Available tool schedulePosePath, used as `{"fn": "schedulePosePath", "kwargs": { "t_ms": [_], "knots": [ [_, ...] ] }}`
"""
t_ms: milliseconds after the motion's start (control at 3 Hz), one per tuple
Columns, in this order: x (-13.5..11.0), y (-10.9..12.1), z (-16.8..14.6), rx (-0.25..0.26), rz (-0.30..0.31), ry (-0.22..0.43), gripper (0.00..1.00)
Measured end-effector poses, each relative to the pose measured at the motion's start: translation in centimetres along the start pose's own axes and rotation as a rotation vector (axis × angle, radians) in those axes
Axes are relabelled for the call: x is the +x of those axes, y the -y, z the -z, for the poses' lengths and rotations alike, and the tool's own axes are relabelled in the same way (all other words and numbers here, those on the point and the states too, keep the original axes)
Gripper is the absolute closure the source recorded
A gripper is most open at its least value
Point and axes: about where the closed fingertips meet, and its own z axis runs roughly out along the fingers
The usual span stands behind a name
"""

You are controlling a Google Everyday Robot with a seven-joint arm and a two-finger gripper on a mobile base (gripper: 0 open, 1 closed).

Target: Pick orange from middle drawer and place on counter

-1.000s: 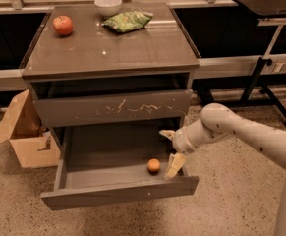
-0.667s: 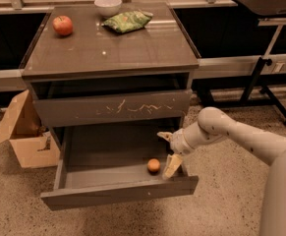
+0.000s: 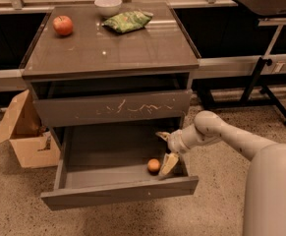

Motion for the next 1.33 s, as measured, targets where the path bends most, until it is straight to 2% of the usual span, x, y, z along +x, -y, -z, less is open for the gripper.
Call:
{"fn": "schedulePosePath", "kwargs": {
  "t_ms": [667,1333],
  "knots": [
    [1.8,2.1,-2.5,0.026,0.012,-0.011,0.0],
    [3.7,2.6,-5.1,0.013,0.023,-0.024,0.0]
  ]
}}
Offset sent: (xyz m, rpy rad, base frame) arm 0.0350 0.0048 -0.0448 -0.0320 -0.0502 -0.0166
